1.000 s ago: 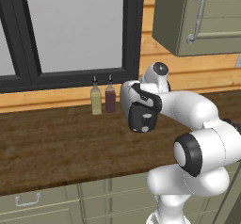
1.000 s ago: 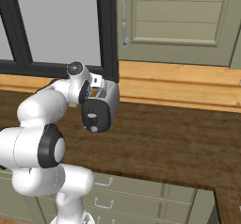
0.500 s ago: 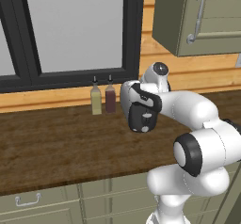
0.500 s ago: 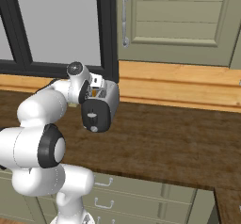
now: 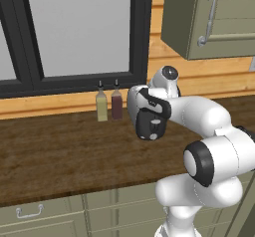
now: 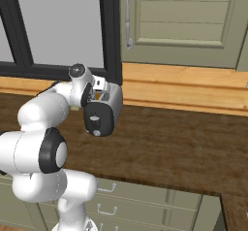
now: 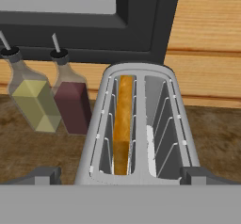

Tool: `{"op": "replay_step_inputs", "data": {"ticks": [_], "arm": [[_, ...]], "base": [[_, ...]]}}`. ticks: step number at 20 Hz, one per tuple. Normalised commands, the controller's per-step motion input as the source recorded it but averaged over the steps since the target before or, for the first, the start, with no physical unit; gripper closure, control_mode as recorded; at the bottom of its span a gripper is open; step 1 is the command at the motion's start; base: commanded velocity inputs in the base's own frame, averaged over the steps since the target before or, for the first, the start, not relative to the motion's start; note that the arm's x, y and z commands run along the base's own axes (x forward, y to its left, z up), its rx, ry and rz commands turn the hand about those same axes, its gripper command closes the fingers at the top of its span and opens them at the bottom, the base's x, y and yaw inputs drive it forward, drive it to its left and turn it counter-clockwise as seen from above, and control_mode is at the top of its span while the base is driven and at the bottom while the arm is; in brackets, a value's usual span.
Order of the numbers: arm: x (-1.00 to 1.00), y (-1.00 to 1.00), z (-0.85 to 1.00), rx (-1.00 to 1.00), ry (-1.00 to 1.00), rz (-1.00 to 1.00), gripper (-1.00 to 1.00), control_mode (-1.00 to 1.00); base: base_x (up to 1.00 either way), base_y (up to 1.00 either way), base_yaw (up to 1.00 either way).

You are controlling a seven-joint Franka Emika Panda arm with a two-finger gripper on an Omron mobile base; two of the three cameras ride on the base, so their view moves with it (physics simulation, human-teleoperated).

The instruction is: Start the toaster. Once the lever pops up, take the bread to the plate on the dining counter.

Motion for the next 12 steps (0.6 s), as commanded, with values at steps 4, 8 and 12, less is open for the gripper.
{"op": "replay_step_inputs", "data": {"ticks": [4,8,12], "arm": [[0.00,0.00,0.00,0.00,0.00,0.00,-1.00,-1.00],[0.00,0.00,0.00,0.00,0.00,0.00,-1.00,-1.00],[0.00,0.00,0.00,0.00,0.00,0.00,-1.00,-1.00]], "base": [[0.00,0.00,0.00],[0.00,0.00,0.00],[0.00,0.00,0.00]]}}
